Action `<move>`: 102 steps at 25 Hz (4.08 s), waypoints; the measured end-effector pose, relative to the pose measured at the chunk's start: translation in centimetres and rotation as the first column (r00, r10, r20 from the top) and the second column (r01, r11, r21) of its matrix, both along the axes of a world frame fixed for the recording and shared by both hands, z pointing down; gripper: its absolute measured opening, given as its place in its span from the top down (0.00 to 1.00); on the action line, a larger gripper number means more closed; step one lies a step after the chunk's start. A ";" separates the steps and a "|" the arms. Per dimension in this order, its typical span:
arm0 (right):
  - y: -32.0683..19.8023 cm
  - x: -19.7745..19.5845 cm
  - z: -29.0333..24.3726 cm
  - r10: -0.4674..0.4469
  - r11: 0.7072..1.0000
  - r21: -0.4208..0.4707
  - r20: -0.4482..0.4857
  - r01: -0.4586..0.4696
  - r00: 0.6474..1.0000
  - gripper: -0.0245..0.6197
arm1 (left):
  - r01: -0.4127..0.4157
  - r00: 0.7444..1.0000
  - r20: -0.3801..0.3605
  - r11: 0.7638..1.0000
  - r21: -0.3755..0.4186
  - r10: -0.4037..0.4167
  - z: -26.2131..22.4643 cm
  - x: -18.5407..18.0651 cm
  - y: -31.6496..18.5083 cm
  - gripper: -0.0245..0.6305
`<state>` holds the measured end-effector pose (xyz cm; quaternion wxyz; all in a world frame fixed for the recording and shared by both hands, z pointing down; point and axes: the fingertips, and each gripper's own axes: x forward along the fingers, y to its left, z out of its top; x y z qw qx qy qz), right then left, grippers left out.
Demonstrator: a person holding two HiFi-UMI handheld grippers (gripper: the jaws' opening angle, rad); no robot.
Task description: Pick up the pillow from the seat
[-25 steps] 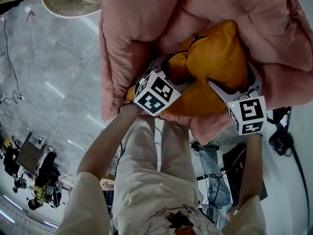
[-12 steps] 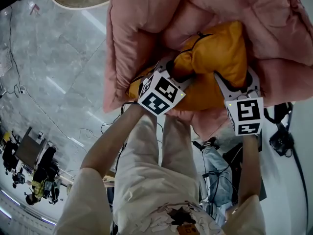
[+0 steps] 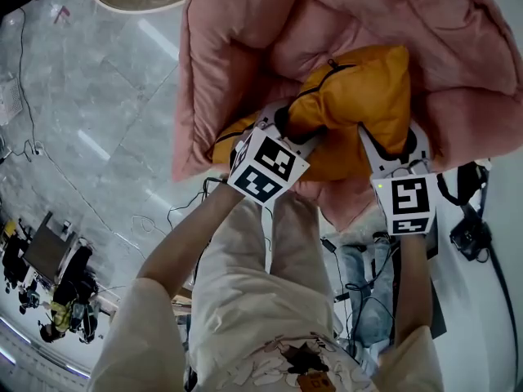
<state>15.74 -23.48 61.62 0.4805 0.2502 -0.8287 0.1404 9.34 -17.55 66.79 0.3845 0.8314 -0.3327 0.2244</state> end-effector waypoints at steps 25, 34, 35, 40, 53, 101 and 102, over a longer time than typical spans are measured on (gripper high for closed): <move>3.8 -1.7 -13.1 -0.133 0.984 0.134 0.111 0.118 0.985 0.55 | 0.143 0.982 0.106 0.983 0.112 -0.154 -12.6 -1.6 3.8 0.60; 4.7 -2.0 -18.8 -0.150 0.972 0.202 0.153 0.118 0.977 0.55 | 0.150 0.974 0.142 0.973 0.175 -0.176 -18.3 -2.2 4.4 0.60; 4.9 -2.1 -19.5 -0.150 0.972 0.206 0.158 0.116 0.976 0.55 | 0.150 0.973 0.146 0.972 0.179 -0.177 -19.0 -2.3 4.5 0.60; 5.5 -3.4 -22.9 -0.165 0.966 0.229 0.182 0.121 0.969 0.55 | 0.148 0.969 0.164 0.967 0.208 -0.183 -22.4 -3.7 5.1 0.60; 7.0 -5.6 -29.1 -0.218 0.952 0.269 0.264 0.145 0.940 0.54 | 0.202 0.940 0.220 0.945 0.258 -0.261 -28.9 -6.2 6.9 0.60; 19.3 -6.9 -39.1 -0.128 0.908 0.418 0.367 -0.040 0.921 0.54 | 0.024 0.941 0.297 0.909 0.416 -0.161 -39.4 -9.0 17.2 0.60; 19.7 -7.2 -39.2 -0.124 0.907 0.418 0.367 -0.045 0.922 0.54 | 0.015 0.942 0.297 0.908 0.419 -0.153 -39.4 -9.4 17.5 0.60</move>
